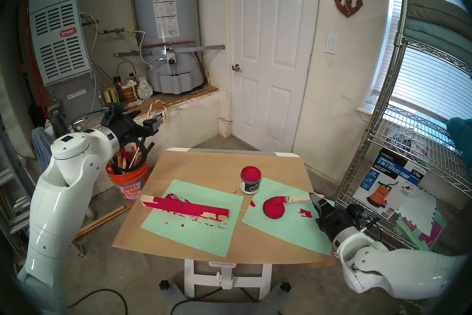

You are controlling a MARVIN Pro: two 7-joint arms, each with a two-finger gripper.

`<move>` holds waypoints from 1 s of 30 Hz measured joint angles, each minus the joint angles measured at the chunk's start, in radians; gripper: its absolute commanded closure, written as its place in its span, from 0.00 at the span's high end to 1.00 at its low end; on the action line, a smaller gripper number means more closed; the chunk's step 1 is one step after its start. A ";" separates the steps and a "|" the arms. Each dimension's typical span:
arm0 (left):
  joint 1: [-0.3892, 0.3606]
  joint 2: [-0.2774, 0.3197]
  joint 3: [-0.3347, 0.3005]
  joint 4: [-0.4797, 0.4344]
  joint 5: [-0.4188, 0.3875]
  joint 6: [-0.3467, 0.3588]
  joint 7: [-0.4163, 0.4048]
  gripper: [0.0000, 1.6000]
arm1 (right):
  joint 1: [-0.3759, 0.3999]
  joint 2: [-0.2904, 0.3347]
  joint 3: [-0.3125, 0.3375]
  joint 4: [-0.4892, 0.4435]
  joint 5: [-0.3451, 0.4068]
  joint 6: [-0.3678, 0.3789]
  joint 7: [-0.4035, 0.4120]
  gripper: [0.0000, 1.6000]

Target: Pick up brush, dip the brush into paint, and paint the wood

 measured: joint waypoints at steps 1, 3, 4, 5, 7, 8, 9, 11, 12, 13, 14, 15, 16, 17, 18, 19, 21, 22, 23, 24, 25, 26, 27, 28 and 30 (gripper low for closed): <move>0.000 0.000 0.000 0.000 0.000 0.000 0.000 1.00 | 0.000 0.002 0.001 0.000 -0.001 0.000 -0.002 0.00; 0.000 0.000 0.000 0.000 0.000 0.000 0.000 1.00 | 0.000 0.007 0.001 0.000 -0.005 0.001 -0.006 0.00; 0.000 0.000 0.000 0.000 -0.001 0.000 0.000 1.00 | 0.000 0.009 0.001 -0.001 -0.008 0.001 -0.009 0.00; 0.000 0.001 0.000 0.000 -0.001 0.000 0.001 1.00 | 0.000 0.010 0.001 -0.001 -0.010 0.003 -0.013 0.00; 0.000 0.001 0.000 0.000 -0.001 -0.001 0.001 1.00 | 0.002 0.011 0.000 0.000 -0.017 0.009 -0.021 0.00; 0.000 0.001 0.001 0.000 -0.001 -0.001 0.001 1.00 | 0.003 0.011 -0.001 0.001 -0.020 0.013 -0.025 0.00; 0.000 0.001 0.001 0.000 -0.001 -0.001 0.001 1.00 | 0.003 0.011 -0.001 0.002 -0.023 0.017 -0.027 0.00; 0.000 0.001 0.001 0.000 -0.001 -0.001 0.001 1.00 | 0.004 0.011 -0.001 0.004 -0.027 0.023 -0.029 0.00; 0.000 0.001 0.001 0.000 -0.001 -0.001 0.001 1.00 | 0.004 0.011 -0.001 0.004 -0.027 0.025 -0.029 0.00; 0.000 0.001 0.001 0.000 -0.001 -0.001 0.001 1.00 | 0.004 0.011 -0.001 0.004 -0.028 0.028 -0.028 0.00; 0.000 0.001 0.001 0.000 -0.002 -0.001 0.002 1.00 | 0.004 0.010 -0.001 0.005 -0.029 0.030 -0.028 0.00; 0.000 0.001 0.001 0.000 -0.002 -0.001 0.002 1.00 | 0.004 0.010 -0.001 0.005 -0.030 0.032 -0.027 0.00; 0.000 0.002 0.001 0.000 -0.002 -0.001 0.002 1.00 | 0.004 0.010 -0.001 0.005 -0.032 0.034 -0.027 0.00; 0.000 0.002 0.001 0.000 -0.002 -0.001 0.002 1.00 | 0.004 0.010 -0.001 0.005 -0.034 0.036 -0.027 0.00; 0.000 0.002 0.001 0.000 -0.002 -0.001 0.002 1.00 | 0.004 0.010 -0.001 0.006 -0.035 0.038 -0.027 0.00; 0.000 0.002 0.001 0.000 -0.002 -0.001 0.002 1.00 | 0.004 0.010 -0.001 0.006 -0.037 0.039 -0.027 0.00; 0.000 0.002 0.001 0.000 -0.002 -0.001 0.002 1.00 | 0.004 0.009 -0.002 0.007 -0.042 0.042 -0.028 0.00; 0.000 0.002 0.001 0.000 -0.002 -0.001 0.002 1.00 | 0.004 0.009 -0.003 0.007 -0.044 0.044 -0.029 0.00; 0.000 0.002 0.002 0.000 -0.003 -0.001 0.002 1.00 | 0.004 0.007 -0.004 0.008 -0.049 0.046 -0.030 0.00; 0.000 0.002 0.002 0.000 -0.003 -0.001 0.002 1.00 | 0.004 0.007 -0.004 0.009 -0.050 0.047 -0.030 0.00; 0.000 0.003 0.002 0.000 -0.003 -0.002 0.002 1.00 | 0.004 0.006 -0.005 0.009 -0.052 0.047 -0.030 0.00; 0.000 0.003 0.002 0.000 -0.003 -0.002 0.003 1.00 | 0.003 0.005 -0.005 0.010 -0.052 0.046 -0.028 0.00; 0.000 0.003 0.002 0.000 -0.003 -0.002 0.003 1.00 | 0.002 0.004 -0.004 0.011 -0.052 0.043 -0.026 0.00; 0.000 0.003 0.002 0.000 -0.003 -0.002 0.003 1.00 | 0.000 0.003 -0.003 0.011 -0.052 0.040 -0.022 0.00; 0.000 0.003 0.002 0.000 -0.003 -0.002 0.003 1.00 | -0.006 0.003 0.000 0.012 -0.045 0.035 -0.010 0.00</move>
